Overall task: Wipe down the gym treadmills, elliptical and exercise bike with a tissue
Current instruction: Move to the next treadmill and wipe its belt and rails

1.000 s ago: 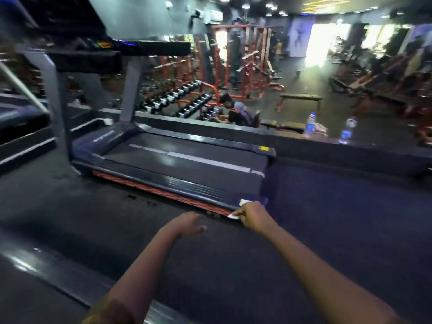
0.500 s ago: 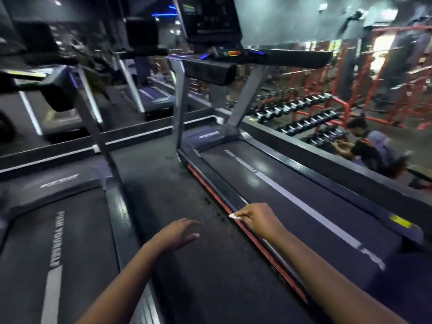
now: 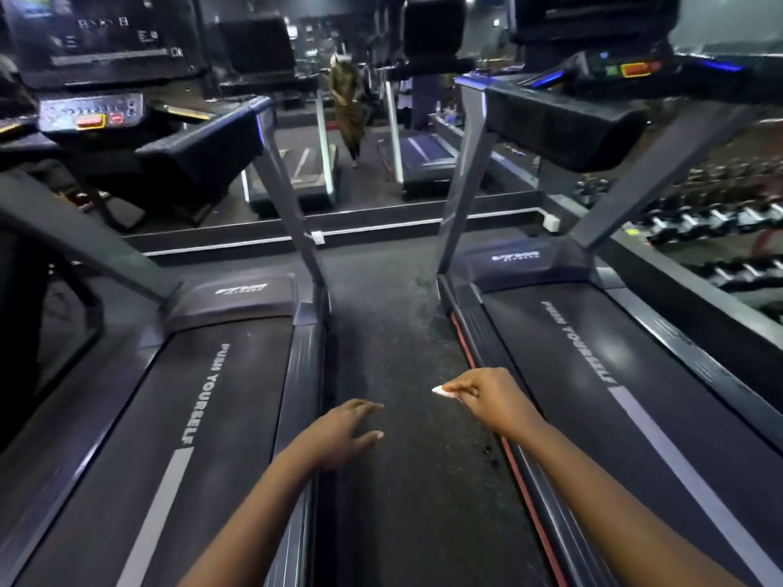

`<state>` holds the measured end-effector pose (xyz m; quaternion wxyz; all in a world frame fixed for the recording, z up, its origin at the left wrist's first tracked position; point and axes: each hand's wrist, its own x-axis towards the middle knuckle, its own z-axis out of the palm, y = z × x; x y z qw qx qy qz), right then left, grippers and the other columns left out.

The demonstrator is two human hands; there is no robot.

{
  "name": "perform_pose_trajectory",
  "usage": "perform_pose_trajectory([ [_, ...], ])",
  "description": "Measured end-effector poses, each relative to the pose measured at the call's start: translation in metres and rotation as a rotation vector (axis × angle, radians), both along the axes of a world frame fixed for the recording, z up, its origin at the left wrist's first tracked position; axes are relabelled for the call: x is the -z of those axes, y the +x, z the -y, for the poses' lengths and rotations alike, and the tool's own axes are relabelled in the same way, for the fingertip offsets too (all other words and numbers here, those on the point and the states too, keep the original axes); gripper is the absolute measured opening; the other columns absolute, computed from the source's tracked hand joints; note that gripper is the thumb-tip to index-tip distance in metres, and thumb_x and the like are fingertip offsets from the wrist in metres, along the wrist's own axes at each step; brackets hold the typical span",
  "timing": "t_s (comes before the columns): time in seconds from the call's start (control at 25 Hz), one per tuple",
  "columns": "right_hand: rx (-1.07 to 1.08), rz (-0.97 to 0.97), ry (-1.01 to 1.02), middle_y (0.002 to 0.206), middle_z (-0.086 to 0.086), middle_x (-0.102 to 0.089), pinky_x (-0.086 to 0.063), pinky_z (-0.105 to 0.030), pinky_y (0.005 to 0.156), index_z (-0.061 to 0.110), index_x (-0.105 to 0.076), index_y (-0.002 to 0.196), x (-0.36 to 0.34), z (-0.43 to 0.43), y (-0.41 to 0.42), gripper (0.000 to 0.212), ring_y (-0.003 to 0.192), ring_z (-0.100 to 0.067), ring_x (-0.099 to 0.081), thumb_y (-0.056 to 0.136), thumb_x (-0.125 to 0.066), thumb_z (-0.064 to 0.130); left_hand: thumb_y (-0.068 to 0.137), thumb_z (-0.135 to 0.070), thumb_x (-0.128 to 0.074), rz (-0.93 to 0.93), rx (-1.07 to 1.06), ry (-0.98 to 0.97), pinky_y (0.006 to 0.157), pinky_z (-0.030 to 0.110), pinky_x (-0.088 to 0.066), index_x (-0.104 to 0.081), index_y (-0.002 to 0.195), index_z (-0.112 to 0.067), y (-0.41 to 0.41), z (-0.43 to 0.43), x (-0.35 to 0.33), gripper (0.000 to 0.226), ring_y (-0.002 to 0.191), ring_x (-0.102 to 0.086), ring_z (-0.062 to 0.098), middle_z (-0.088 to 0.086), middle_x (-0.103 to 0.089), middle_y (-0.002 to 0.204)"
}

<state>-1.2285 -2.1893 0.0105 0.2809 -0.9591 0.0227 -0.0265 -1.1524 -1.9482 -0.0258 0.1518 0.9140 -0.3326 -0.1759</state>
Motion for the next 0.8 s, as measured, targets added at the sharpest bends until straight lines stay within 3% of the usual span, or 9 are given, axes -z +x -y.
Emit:
perform_pose_trajectory([
  [0.16,0.095,0.156,0.117,0.105,-0.003,-0.071,-0.044,-0.012,0.082,0.012,-0.072,0.104,-0.003,0.035,0.113,0.021,0.097,-0.014,-0.065,0.087,-0.061,0.005,0.096,-0.041,-0.049,0.068,0.013,-0.067,0.11,0.02,-0.024,-0.036,0.145,-0.022,0.12,0.03,0.001,0.054,0.136,-0.036,0.012,-0.001,-0.036,0.149],
  [0.36,0.223,0.278,0.145,0.096,-0.002,-0.073,-0.036,0.002,0.068,0.012,-0.074,0.098,-0.02,0.07,0.225,0.022,0.086,-0.006,-0.063,0.082,-0.064,0.0,0.093,-0.053,-0.043,0.098,0.121,-0.038,0.111,0.028,-0.029,-0.033,0.146,-0.025,0.268,0.083,-0.023,0.061,0.136,-0.035,0.014,-0.001,-0.032,0.151],
  [0.6,0.268,0.207,0.037,0.1,-0.002,-0.072,-0.035,-0.008,0.07,0.015,-0.074,0.101,0.003,0.124,0.34,0.027,0.092,-0.018,-0.067,0.083,-0.061,-0.001,0.096,-0.041,-0.049,0.101,0.369,0.137,0.11,0.035,-0.032,-0.035,0.146,-0.018,0.41,0.186,-0.008,0.057,0.133,-0.04,0.022,0.007,-0.035,0.149],
  [0.8,0.371,0.356,0.101,0.09,-0.003,-0.074,-0.044,-0.014,0.077,0.013,-0.076,0.094,0.021,0.17,0.441,0.024,0.083,-0.01,-0.066,0.079,-0.067,-0.003,0.097,-0.038,-0.049,0.128,0.44,0.045,0.11,0.03,-0.032,-0.034,0.146,-0.022,0.525,0.248,-0.01,0.055,0.133,-0.04,0.019,0.004,-0.035,0.149],
])
